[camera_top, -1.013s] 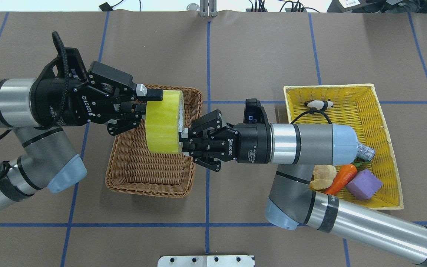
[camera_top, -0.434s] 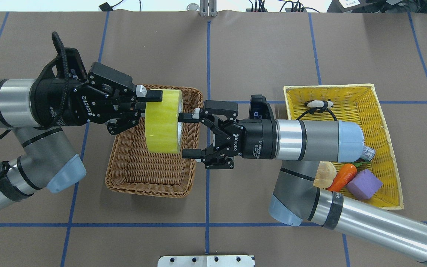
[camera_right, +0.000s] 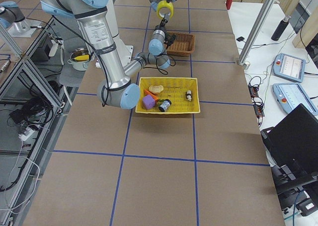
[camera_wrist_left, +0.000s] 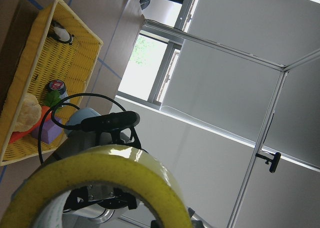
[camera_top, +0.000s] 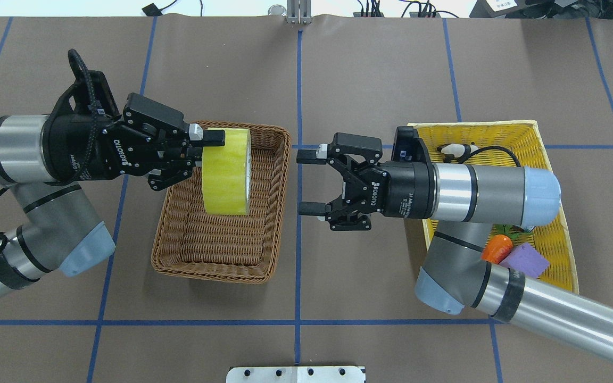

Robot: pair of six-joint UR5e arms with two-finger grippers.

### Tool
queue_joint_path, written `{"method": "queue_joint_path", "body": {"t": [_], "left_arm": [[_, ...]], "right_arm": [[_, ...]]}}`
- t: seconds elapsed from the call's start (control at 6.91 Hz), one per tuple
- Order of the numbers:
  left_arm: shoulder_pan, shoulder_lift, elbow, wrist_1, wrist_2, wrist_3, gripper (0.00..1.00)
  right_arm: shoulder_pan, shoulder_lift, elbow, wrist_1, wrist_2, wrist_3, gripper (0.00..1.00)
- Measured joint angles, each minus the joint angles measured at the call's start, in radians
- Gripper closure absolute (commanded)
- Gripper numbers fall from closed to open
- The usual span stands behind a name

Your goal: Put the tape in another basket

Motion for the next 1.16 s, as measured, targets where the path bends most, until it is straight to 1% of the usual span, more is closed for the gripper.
{"method": "queue_joint_path", "body": {"t": [0.14,0.29,0.43,0.72,0.87,1.16], "left_arm": [[-0.001,0.018,0.002,0.058,-0.017,0.111,1.00],[-0.008,0.028,-0.003,0.152,-0.055,0.243,1.00],[-0.026,0.032,-0.021,0.269,-0.097,0.376,1.00],[-0.055,0.036,-0.068,0.525,-0.128,0.613,1.00],[-0.071,0.036,-0.101,0.676,-0.127,0.723,1.00],[-0.090,0.035,-0.209,1.056,-0.121,0.915,1.00]], "right_arm": [[0.041,-0.044,0.007,-0.010,0.056,-0.113,0.00],[0.099,-0.098,0.005,-0.021,0.133,-0.257,0.00],[0.163,-0.146,0.003,-0.061,0.205,-0.402,0.00],[0.269,-0.212,0.006,-0.228,0.323,-0.701,0.00],[0.328,-0.250,0.007,-0.310,0.369,-0.843,0.00],[0.442,-0.332,0.012,-0.450,0.408,-1.102,0.00]]}}
